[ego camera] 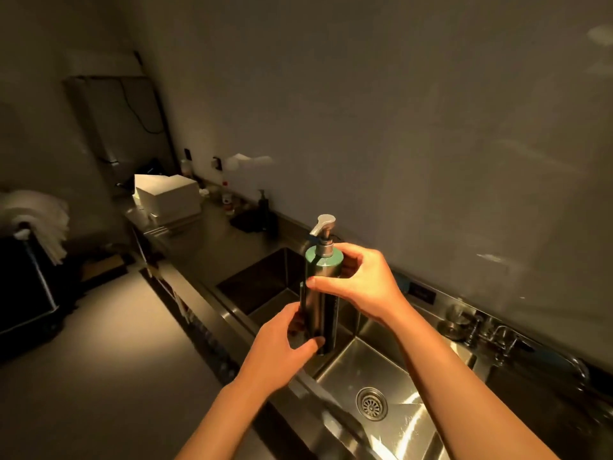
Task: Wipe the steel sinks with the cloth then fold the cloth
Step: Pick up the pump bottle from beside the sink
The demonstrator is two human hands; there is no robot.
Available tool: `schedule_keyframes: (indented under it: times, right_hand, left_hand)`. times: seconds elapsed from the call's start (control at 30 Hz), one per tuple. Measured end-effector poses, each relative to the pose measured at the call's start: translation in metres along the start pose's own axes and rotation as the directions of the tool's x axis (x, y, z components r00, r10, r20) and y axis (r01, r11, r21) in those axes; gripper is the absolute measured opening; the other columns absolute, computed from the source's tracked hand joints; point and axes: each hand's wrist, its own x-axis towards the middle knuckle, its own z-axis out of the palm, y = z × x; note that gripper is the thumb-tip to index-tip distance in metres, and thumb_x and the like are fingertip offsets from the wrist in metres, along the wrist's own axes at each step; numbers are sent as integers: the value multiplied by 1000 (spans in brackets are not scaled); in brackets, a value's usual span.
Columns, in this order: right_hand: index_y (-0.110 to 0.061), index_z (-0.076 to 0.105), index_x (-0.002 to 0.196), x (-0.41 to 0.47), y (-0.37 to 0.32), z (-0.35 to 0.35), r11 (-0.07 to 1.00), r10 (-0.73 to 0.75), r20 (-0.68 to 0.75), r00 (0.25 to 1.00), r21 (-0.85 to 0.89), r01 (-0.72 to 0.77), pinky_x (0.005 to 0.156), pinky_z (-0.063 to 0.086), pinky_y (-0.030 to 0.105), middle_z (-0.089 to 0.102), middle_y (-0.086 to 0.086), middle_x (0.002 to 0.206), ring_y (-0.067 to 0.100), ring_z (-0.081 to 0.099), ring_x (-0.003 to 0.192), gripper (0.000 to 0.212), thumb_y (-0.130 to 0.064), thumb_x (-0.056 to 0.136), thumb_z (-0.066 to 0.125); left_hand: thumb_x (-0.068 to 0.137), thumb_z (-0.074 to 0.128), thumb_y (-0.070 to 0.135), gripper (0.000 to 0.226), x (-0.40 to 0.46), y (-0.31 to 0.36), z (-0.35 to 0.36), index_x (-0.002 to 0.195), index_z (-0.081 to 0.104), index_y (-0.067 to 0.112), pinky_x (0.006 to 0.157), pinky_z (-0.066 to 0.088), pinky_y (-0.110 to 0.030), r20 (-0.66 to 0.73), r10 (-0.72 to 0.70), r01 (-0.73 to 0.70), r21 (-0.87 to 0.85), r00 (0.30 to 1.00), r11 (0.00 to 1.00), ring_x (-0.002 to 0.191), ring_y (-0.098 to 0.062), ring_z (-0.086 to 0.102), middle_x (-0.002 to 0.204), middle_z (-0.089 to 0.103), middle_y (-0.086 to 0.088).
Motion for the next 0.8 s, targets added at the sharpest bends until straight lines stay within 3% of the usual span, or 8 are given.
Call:
schedule_keyframes:
  times: [0.1,0.27,0.43,0.57,0.63,0.8]
  right_hand:
    - [-38,71,115,14,-17,29,1000,-28,29,999,12,28,92,56,30,73,-21,110,-1,68,106,57,-54,64,90]
    - [-37,70,117,37,-40,74,996,-84,89,992,17,83,82,50,12,72,-25,109,-6,67,104,57,-55,66,90]
    - [-40,70,115,62,-49,113,991,-126,148,981,70,116,85,50,19,72,-25,109,-7,67,103,54,-52,67,90]
    - [-35,71,117,88,-49,138,980,-156,184,970,151,129,93,55,29,74,-20,109,-2,69,104,56,-46,66,93]
    - [-34,72,117,105,-47,147,973,-179,205,962,183,142,91,55,27,74,-19,108,-2,69,103,56,-45,66,93]
    - [-41,71,110,152,-35,163,952,-220,212,952,257,163,80,51,6,74,-23,107,-6,68,102,51,-45,64,93]
  left_hand:
    - [77,76,60,55,-6,-13,-32,118,43,76,91,48,-17,-26,-42,41,-32,999,999,115,19,55,121,59,43]
    - [70,71,70,50,-18,-28,-75,115,48,72,86,50,-19,-110,-89,84,-44,990,995,111,18,57,118,61,40]
    - [70,70,71,60,-22,-43,-111,125,47,65,100,55,-38,-204,-152,153,-10,967,988,119,3,59,123,63,30]
    - [71,69,69,52,-15,-51,-134,116,44,77,101,56,-41,-249,-156,159,-11,956,987,115,5,61,120,64,32]
    - [72,69,69,51,-7,-55,-142,115,44,78,98,56,-35,-280,-161,167,-3,946,986,111,7,62,117,63,34]
    - [75,69,66,48,27,-63,-161,112,43,80,80,48,-14,-323,-159,178,28,933,984,110,18,57,118,55,48]
